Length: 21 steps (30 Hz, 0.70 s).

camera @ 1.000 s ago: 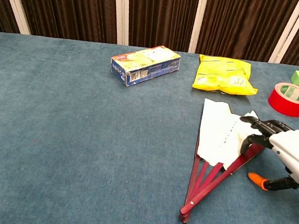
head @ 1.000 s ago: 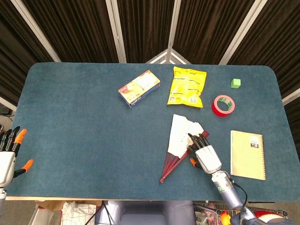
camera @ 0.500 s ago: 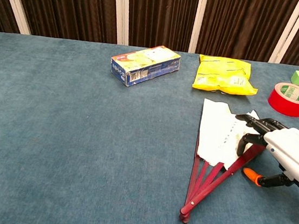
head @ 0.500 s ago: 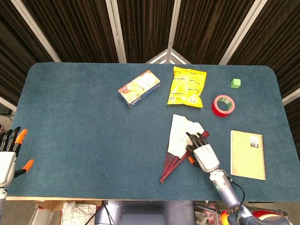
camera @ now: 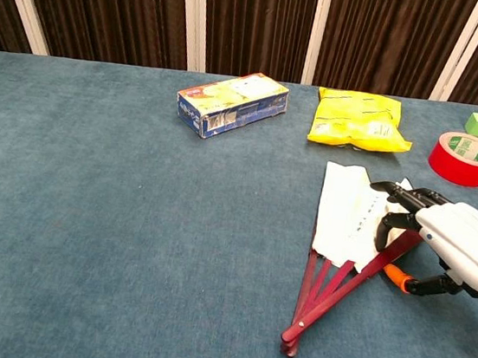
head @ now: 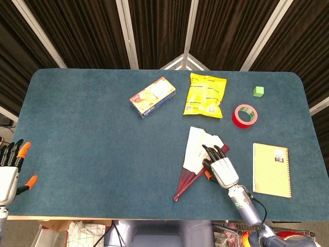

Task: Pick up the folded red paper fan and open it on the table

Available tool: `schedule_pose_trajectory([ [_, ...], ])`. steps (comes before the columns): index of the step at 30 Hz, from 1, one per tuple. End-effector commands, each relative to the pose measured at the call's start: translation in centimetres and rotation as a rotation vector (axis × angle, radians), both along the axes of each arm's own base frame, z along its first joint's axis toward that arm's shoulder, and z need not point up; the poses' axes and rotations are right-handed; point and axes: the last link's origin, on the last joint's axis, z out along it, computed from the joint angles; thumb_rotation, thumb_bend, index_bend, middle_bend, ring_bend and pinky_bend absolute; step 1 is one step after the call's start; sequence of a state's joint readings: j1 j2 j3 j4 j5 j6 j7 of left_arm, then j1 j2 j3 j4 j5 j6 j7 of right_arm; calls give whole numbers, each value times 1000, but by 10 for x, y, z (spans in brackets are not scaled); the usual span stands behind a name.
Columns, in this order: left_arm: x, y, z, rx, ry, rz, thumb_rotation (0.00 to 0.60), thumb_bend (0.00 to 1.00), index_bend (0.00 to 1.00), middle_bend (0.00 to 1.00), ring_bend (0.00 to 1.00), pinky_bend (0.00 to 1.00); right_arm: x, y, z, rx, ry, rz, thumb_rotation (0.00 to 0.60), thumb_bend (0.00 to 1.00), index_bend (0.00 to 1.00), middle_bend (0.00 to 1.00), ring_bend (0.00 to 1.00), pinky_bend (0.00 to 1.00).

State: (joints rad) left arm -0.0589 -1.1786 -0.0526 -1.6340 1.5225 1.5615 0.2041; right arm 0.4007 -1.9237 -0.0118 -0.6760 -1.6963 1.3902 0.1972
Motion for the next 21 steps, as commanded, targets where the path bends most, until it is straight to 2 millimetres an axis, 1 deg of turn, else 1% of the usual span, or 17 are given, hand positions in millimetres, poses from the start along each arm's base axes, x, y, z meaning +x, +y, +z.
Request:
schedule_pose_trajectory([
  [1, 0, 0, 0, 1, 0, 1, 600, 314, 28, 0, 0, 29, 1, -1, 0, 1, -4, 6, 600, 415, 529, 108, 171, 130],
  [7, 0, 0, 1, 0, -2, 2, 600, 313, 28, 0, 0, 29, 5, -2, 1, 18, -47, 10, 600, 416, 538, 112, 178, 130],
  [21, -1, 0, 2, 1, -4, 3, 600, 314, 29, 0, 0, 29, 14, -10, 9, 8, -70, 26, 600, 426, 552, 112, 177, 130],
])
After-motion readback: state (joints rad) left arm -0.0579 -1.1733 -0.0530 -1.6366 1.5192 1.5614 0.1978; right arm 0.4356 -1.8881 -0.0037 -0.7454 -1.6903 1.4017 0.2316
